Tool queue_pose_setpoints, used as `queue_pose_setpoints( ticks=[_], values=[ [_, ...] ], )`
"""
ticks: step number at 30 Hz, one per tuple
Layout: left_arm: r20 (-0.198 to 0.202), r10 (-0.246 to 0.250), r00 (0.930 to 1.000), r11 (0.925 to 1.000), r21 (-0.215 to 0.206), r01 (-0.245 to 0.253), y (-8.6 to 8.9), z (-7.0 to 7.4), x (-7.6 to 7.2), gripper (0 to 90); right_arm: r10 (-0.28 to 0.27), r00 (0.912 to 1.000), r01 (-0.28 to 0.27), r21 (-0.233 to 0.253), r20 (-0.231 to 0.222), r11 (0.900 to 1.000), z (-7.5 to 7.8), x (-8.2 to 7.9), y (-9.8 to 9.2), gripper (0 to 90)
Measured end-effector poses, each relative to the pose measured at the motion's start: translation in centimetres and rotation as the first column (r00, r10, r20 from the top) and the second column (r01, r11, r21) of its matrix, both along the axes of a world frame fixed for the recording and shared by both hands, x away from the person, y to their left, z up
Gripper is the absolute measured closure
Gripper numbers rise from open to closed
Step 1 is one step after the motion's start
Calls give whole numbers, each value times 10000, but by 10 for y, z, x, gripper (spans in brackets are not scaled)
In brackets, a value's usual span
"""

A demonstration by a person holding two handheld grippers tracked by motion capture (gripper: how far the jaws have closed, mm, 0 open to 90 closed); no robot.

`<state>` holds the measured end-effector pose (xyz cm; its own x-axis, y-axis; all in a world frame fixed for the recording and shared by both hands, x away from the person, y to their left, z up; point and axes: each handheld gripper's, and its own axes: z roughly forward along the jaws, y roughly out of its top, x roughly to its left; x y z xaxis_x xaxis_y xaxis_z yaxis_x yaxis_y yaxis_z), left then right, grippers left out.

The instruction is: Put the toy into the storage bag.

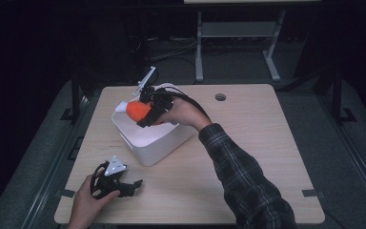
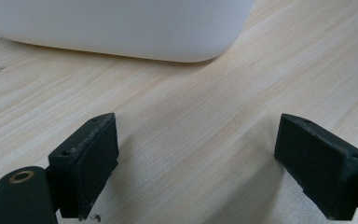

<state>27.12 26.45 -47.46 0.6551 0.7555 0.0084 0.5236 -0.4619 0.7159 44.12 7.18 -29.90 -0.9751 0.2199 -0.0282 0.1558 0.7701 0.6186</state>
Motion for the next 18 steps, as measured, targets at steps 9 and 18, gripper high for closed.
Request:
queue_pose_setpoints(
  ticks=[9, 18],
  values=[
    [13, 1, 10000, 10000, 14, -1, 0, 0, 0, 127, 53, 10000, -53, -341, -15, 9994, -13, 6, 16, 212],
    [12, 11, 10000, 10000, 9, -11, 0, 0, 0, 127, 27, 10000, -33, -669, -84, 9978, -24, 10, 24, 212]
  ],
)
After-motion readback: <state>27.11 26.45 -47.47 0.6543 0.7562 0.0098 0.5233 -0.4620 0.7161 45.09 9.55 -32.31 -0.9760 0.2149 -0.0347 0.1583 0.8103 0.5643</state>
